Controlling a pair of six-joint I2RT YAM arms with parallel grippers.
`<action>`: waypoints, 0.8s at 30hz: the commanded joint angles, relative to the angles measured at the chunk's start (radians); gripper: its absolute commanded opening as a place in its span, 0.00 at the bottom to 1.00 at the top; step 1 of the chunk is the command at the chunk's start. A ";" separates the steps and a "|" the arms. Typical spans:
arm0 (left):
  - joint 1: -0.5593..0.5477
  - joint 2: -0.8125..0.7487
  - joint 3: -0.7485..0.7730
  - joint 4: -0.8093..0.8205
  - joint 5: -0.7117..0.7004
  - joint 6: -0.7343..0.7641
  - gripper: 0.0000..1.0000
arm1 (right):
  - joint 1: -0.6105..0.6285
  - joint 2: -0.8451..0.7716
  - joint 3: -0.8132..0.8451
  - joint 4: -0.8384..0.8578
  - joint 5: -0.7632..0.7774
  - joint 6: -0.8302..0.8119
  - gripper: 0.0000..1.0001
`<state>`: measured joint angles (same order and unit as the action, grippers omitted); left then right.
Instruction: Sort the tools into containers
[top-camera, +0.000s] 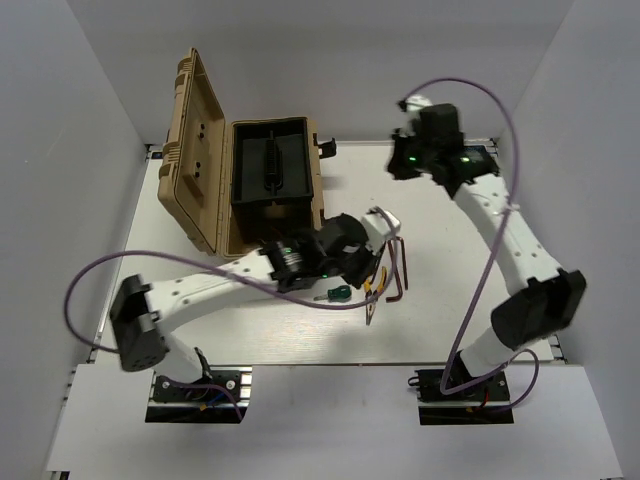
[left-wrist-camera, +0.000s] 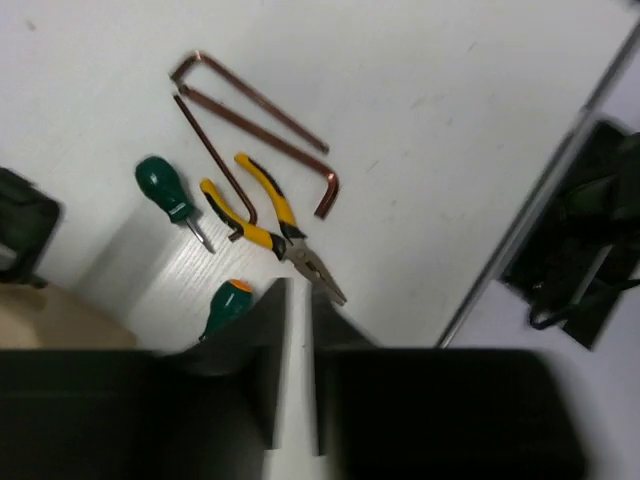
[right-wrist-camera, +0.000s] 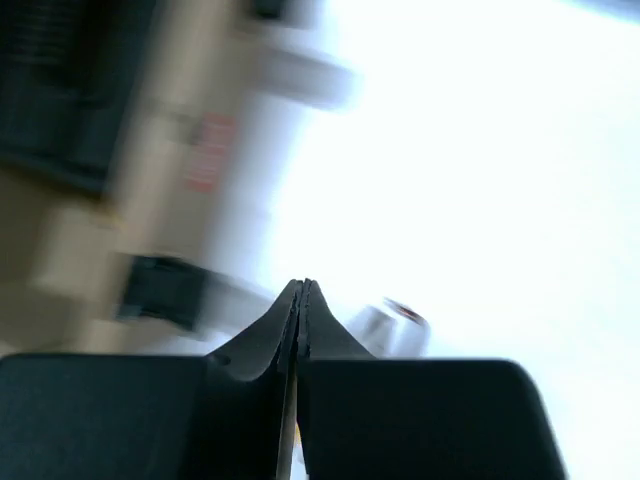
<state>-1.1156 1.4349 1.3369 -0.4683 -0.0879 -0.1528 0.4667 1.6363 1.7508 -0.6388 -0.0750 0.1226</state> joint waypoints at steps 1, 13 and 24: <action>-0.021 0.108 0.039 -0.049 -0.009 -0.020 0.33 | -0.129 -0.076 -0.170 -0.103 0.120 -0.044 0.00; -0.018 0.347 0.038 0.032 -0.294 -0.240 0.59 | -0.342 -0.360 -0.752 0.051 -0.107 -0.052 0.28; 0.003 0.553 0.159 0.062 -0.282 -0.271 0.53 | -0.411 -0.392 -0.835 0.137 -0.232 -0.031 0.26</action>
<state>-1.1278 1.9785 1.4326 -0.4335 -0.3511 -0.3985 0.0677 1.2781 0.9268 -0.5648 -0.2501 0.0807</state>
